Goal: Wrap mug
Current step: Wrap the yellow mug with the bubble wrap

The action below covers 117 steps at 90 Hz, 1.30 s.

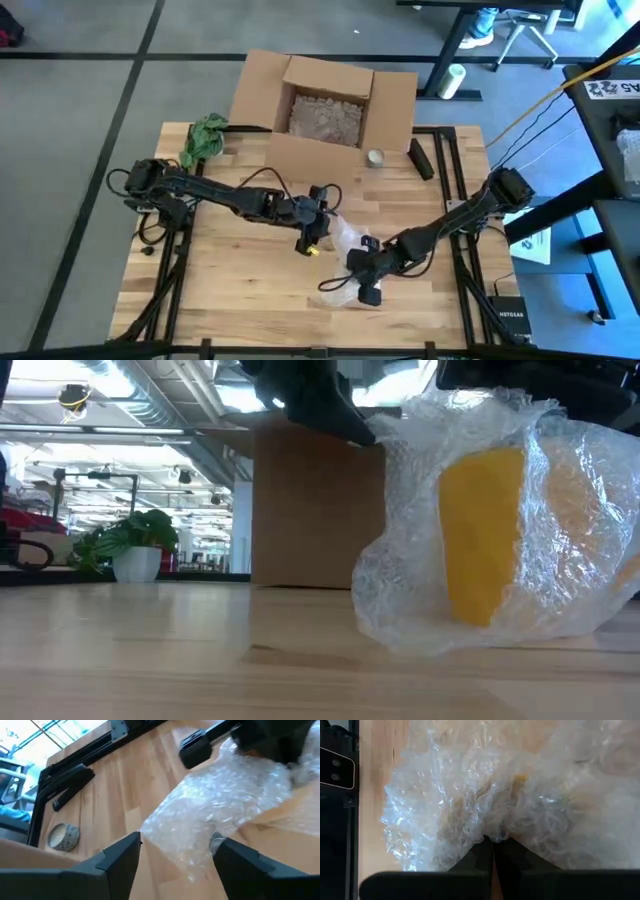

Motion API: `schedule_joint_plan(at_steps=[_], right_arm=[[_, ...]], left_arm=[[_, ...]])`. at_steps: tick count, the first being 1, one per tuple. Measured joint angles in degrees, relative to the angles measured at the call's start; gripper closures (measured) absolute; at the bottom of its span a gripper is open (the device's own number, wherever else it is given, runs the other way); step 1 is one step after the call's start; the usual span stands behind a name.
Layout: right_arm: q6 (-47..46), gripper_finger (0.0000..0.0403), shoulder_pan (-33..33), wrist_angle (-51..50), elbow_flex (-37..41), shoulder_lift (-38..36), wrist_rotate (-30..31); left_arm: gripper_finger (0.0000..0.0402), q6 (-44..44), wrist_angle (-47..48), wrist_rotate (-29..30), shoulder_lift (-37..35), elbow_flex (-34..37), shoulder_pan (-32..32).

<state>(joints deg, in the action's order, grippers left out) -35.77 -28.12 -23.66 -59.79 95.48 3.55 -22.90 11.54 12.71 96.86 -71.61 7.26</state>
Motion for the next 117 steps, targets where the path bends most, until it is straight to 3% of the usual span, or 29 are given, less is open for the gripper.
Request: schedule_joint_plan(at_steps=[16, 40, 61, 83, 92, 106, 117], right_arm=[[0.0, 0.0403, 0.0, 0.0, 0.0, 0.0, 0.0], [0.0, 0.0403, 0.0, 0.0, 0.0, 0.0, 0.0], [0.0, 0.0403, 0.0, 0.0, 0.0, 0.0, 0.1], [0.0, 0.0403, 0.0, 0.6, 0.0, 0.0, 0.1], [0.0, 0.0403, 0.0, 0.8, 0.0, 0.0, 0.1], [0.0, 0.0403, 0.0, 0.8, 0.0, 0.0, 0.1], [0.0, 0.0403, 0.0, 0.9, 0.0, 0.0, 0.1]], left_arm=[[0.0165, -0.4, -0.9, -4.9, 0.0, 0.0, -1.9], [0.0141, -1.8, -2.4, -7.4, 0.0, 0.0, -1.4], [0.0162, 1.3, -3.7, -8.2, 0.8, 0.0, -0.2], [0.0170, 5.8, -4.4, -6.8, 6.2, 0.0, -1.5], [0.0220, 6.1, -5.2, -4.6, 7.0, 0.0, -1.4], [0.0372, 4.5, -5.5, -3.0, 6.7, 0.0, -0.5], [0.0397, 4.1, -6.7, -3.1, 6.5, -0.2, 0.9]])
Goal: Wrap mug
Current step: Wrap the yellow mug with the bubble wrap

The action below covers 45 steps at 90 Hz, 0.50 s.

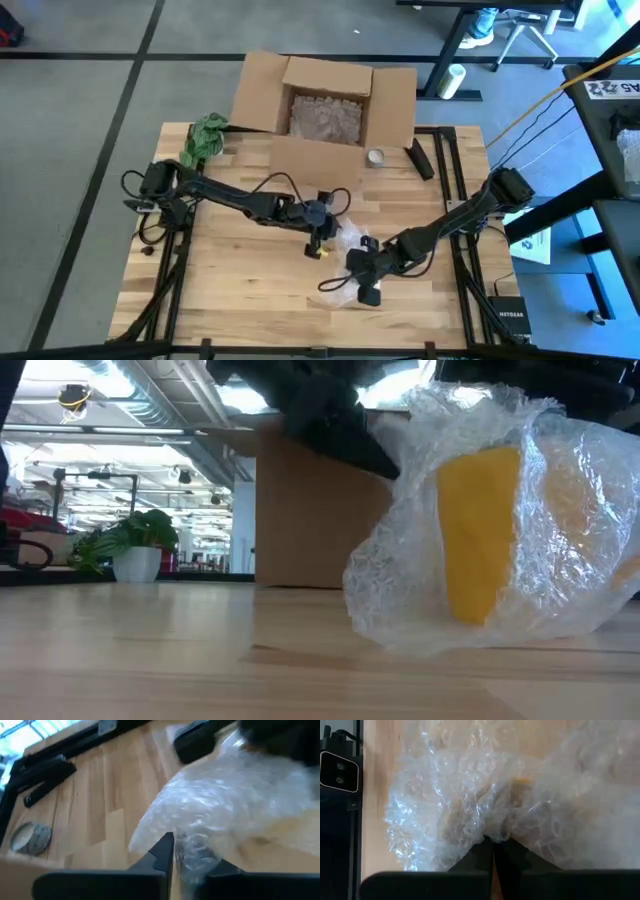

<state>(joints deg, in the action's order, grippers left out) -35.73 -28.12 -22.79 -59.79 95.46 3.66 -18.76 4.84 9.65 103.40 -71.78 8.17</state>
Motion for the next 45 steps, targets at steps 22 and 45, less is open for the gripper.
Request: schedule_joint_plan(at_steps=[22, 45], right_arm=[[0.0, 0.0403, 0.0, 0.0, 0.0, 0.0, 0.9], [0.2, 0.0403, 0.0, 0.0, 0.0, 0.0, 1.4]], left_arm=[[0.0401, -1.5, -2.7, 0.0, -1.0, 0.0, 3.4], [0.0401, -2.9, -7.2, -4.2, -2.0, -0.1, 5.9]])
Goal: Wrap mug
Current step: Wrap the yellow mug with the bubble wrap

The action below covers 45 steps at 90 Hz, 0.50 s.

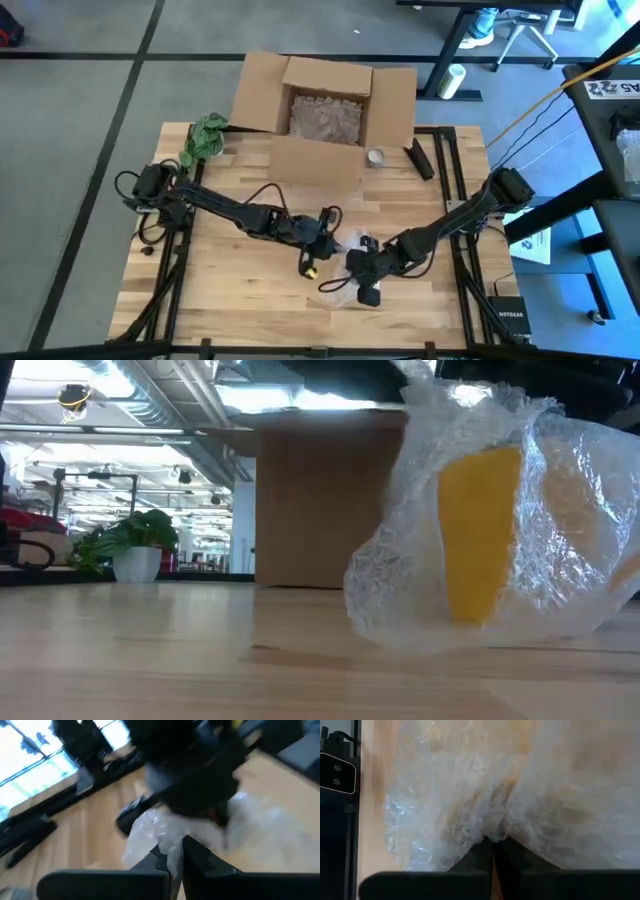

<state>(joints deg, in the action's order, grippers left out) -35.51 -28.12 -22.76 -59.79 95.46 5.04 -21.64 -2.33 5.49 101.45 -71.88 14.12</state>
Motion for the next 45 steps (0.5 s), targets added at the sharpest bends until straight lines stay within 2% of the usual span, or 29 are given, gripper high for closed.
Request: schedule_joint_plan(at_steps=[29, 45], right_arm=[[0.1, 0.0401, 0.0, -0.2, 0.0, 0.0, 1.9], [0.0, 0.0381, 0.0, -1.4, 0.0, -1.3, 1.5]], left_arm=[[0.0401, 0.1, -0.3, -1.5, 0.0, 0.0, 1.7], [0.0401, 0.1, -0.3, -2.2, 0.0, 0.0, 1.7]])
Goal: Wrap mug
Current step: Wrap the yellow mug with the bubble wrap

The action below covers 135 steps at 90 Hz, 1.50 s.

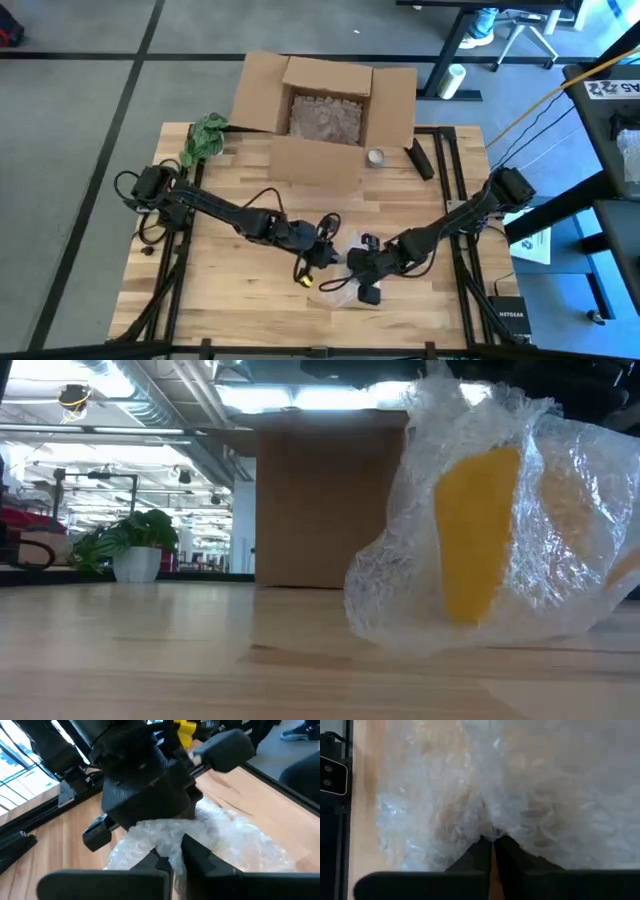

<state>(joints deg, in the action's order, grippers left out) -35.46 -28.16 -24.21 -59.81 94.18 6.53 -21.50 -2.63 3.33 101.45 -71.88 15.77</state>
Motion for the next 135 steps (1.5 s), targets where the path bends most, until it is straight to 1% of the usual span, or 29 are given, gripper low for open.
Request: schedule_joint_plan(at_steps=[20, 36, 52, 58, 67, 71, 81, 96, 113, 127, 135], right_arm=[[-0.1, 0.0338, 0.0, -1.7, 0.0, -4.3, 2.0], [-1.7, 0.0329, 0.0, -5.9, 0.0, -6.6, 3.8], [-1.9, 0.0342, 0.0, -7.0, -0.1, -7.3, 4.4], [-1.9, 0.0356, 0.0, -7.3, -0.1, -7.3, 4.7], [-1.8, 0.0390, 0.1, -7.4, -0.1, -7.3, 5.0], [-1.6, 0.0397, 0.1, -7.3, -0.1, -7.3, 5.1], [-1.8, 0.0397, 0.1, -7.3, -0.1, -7.3, 6.0], [-1.7, 0.0401, 0.1, -7.0, -0.1, -7.3, 5.7], [-1.6, 0.0402, 0.1, -7.7, -0.4, -7.5, 6.0], [-0.2, 0.0402, 0.0, -8.7, -2.9, -7.5, 6.5], [1.2, 0.0403, 0.0, -8.9, -4.7, -7.5, 5.6]], left_arm=[[0.0401, 0.0, -1.0, -2.4, 0.0, 0.0, 0.2], [0.0401, -0.1, -2.9, -4.3, 0.0, 0.0, 0.9], [0.0401, 0.0, -4.5, -7.5, 0.0, 0.0, 1.4], [0.0401, 0.0, -5.0, -8.4, 0.0, 0.0, 1.5], [0.0401, 0.0, -5.8, -10.4, 0.0, 0.0, 1.5], [0.0401, 0.0, -6.0, -11.1, 0.0, 0.0, 1.5], [0.0401, 0.2, -7.0, -12.4, 0.9, 0.0, 1.5], [0.0401, 1.5, -10.3, -14.7, 4.2, -0.1, 1.5], [0.0401, 2.9, -11.9, -17.7, 7.6, -0.7, 0.9], [0.0401, 3.2, -12.9, -18.8, 9.0, -1.7, 0.7], [0.0401, 3.5, -13.3, -20.2, 10.4, -2.4, 0.4]])
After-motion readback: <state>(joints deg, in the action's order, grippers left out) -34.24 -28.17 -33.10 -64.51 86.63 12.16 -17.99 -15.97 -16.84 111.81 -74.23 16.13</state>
